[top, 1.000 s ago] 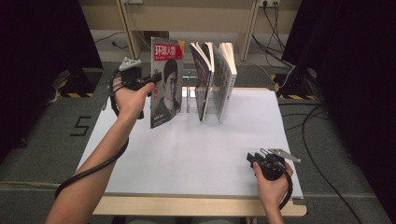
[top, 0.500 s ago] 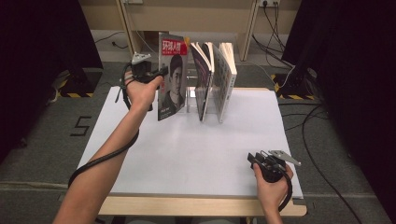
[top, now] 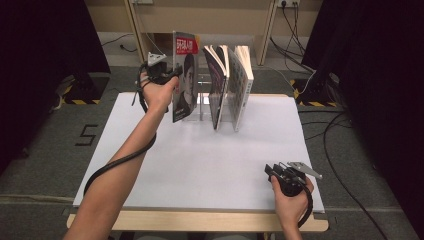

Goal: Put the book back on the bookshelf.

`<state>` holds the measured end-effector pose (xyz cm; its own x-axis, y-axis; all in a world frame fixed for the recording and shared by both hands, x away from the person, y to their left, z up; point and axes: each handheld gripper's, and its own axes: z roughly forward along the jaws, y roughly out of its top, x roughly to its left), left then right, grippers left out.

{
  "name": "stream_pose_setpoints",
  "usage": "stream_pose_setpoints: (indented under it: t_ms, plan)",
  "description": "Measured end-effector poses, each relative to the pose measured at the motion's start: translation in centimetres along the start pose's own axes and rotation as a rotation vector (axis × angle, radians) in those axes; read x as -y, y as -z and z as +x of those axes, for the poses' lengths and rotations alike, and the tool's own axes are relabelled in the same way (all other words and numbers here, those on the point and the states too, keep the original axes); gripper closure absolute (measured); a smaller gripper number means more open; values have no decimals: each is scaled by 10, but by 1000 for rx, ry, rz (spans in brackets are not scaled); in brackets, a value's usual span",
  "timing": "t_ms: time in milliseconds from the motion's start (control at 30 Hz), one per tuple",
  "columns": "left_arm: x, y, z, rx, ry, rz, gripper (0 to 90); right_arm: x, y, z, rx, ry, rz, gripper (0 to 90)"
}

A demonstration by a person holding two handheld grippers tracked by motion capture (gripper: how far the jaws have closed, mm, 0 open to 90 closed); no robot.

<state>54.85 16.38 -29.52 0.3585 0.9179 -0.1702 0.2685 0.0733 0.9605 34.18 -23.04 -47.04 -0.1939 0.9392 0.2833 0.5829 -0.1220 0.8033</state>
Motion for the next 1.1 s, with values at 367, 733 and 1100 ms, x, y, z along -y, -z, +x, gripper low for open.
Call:
stream_pose_setpoints:
  t_ms: [367, 733, 1100]
  plan:
    - [38, -27, 3, -43, -42, -35, 863, 2, -2, 2, -21, -3, 28, 627]
    - [80, 11, 15, -49, -81, 19, 829, 1, -1, 3, -29, 3, 31, 630]
    - [105, 33, 8, 20, -81, 63, 828, 1, -1, 2, -23, -8, 27, 630]
